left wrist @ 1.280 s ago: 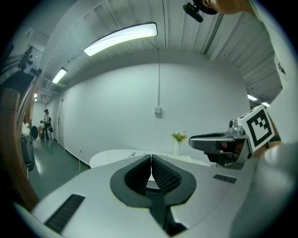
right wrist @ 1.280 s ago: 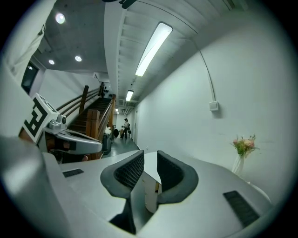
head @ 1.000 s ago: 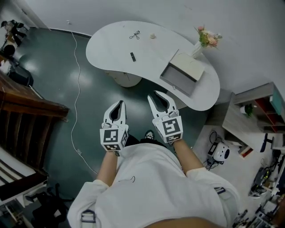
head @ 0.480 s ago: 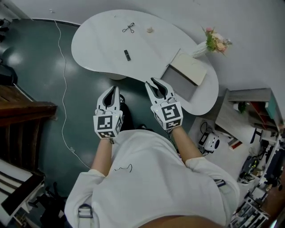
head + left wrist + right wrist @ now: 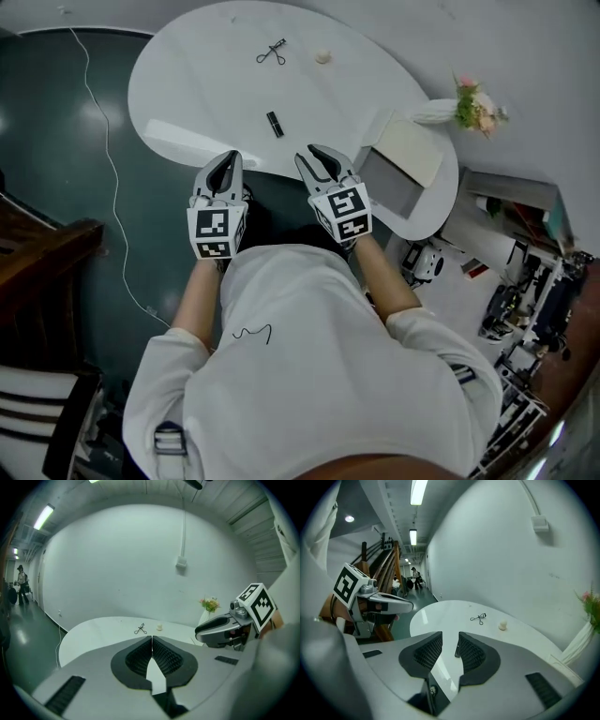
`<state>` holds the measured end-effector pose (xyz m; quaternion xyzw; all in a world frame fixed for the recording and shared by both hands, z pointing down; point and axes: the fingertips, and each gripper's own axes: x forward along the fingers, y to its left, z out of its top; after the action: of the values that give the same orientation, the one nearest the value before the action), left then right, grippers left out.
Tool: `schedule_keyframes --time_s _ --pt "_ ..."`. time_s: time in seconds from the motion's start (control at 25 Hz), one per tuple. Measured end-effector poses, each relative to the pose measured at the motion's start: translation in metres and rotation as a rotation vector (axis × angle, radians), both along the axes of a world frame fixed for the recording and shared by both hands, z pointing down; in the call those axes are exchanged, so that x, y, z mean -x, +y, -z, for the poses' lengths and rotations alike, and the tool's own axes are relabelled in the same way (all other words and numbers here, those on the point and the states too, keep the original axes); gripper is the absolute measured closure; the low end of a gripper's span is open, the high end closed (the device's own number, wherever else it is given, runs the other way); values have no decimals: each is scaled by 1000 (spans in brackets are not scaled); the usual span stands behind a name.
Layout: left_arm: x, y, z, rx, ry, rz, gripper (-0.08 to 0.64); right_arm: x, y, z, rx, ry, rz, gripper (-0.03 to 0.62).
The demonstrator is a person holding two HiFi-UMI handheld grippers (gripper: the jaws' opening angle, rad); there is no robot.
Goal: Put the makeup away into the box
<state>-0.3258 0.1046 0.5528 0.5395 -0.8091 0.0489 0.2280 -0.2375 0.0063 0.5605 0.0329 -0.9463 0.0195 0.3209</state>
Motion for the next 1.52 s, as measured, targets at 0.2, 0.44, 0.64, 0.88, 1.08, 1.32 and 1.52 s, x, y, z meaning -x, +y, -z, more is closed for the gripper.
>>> schedule_keyframes --time_s 0.2,0.44,0.64,0.88,1.08,1.32,1.52 --pt "28 2 -43 81 61 6 538 34 -13 -58 48 126 2 482" --pt "45 7 -102 223 79 -17 538 58 -20 -113 126 211 -6 479" --pt "46 8 -121 267 127 53 538 67 -30 -149 161 283 -13 459" --pt "41 28 -121 280 168 135 538 82 -33 -174 169 325 -8 408" --pt "41 31 -120 288 165 140 538 84 -36 -184 151 371 -24 399" --pt "45 17 -113 263 168 123 538 84 -36 -183 151 380 -18 497" --pt "41 0 -104 233 176 62 538 95 -25 -142 309 247 -3 499"
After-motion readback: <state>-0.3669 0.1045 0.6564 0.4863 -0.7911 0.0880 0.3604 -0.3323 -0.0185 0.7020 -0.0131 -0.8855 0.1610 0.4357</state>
